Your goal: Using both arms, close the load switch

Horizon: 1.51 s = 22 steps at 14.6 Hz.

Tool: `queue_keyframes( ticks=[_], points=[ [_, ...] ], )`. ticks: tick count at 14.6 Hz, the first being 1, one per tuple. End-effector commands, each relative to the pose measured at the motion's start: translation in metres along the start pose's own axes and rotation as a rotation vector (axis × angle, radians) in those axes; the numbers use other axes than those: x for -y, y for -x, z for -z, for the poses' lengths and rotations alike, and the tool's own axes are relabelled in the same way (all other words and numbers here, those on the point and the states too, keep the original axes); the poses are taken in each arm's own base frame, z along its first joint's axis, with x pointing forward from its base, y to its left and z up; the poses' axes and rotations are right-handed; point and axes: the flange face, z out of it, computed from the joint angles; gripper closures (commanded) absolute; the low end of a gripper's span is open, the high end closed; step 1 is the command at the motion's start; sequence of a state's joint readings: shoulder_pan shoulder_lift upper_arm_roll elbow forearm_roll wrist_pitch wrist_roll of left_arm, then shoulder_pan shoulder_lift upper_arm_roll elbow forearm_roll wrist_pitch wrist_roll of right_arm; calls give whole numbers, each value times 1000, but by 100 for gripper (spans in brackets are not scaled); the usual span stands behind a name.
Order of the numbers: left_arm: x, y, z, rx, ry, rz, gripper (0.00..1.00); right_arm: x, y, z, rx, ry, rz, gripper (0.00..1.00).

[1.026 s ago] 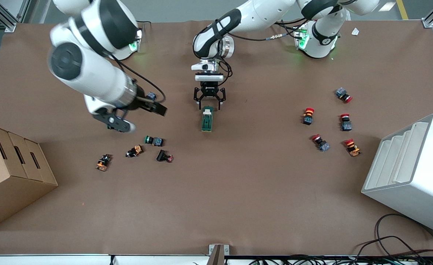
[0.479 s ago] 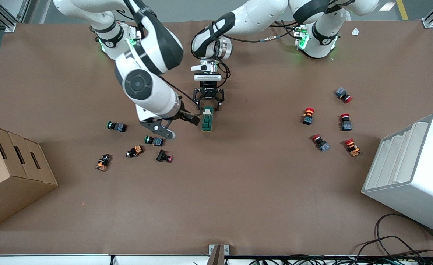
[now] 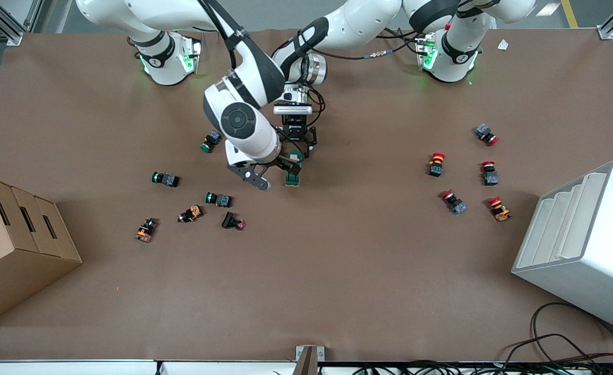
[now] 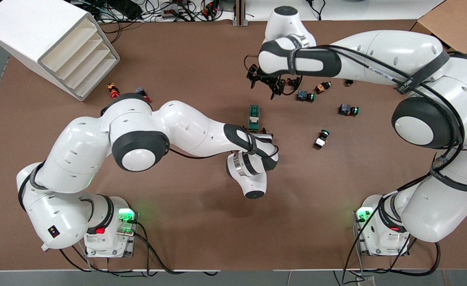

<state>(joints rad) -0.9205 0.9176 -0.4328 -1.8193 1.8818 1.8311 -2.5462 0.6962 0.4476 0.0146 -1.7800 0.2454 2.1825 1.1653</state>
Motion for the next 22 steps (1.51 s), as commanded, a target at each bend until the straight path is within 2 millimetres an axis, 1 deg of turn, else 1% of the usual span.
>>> queue_keyframes(
  ticks=[1,3,5,7,10,12,13,14,16,17,20,22],
  points=[
    [3,17,-9,0,1,6,0,-1,17,-19,1,-9,-34,0],
    [7,17,-10,-15,-10,15,0,3,32,-37,0,0,-41,0],
    [6,18,-8,-15,-7,62,0,8,42,-68,-12,-3,-65,0],
    [5,21,-4,-19,-2,67,0,10,52,-87,-19,2,-101,0],
    [5,21,-4,-19,-2,67,0,11,60,-97,-16,14,-97,0],
    [5,21,-4,-19,-2,67,0,11,62,-104,-20,11,-106,0],
    [5,21,-4,-19,-2,64,0,12,62,-106,-21,11,-112,0],
    [5,22,-4,-18,-3,62,0,11,60,-115,-22,17,-115,0],
    [5,22,-4,-17,-3,58,0,14,56,-126,-36,-12,-140,0],
    [5,22,-4,-17,-3,56,0,15,59,-126,-38,-20,-142,0],
    [6,23,-4,-17,-3,53,0,21,54,-117,-38,-36,-144,0],
    [6,22,-5,-18,-4,53,0,27,48,-105,-38,-56,-145,0]
  ],
)
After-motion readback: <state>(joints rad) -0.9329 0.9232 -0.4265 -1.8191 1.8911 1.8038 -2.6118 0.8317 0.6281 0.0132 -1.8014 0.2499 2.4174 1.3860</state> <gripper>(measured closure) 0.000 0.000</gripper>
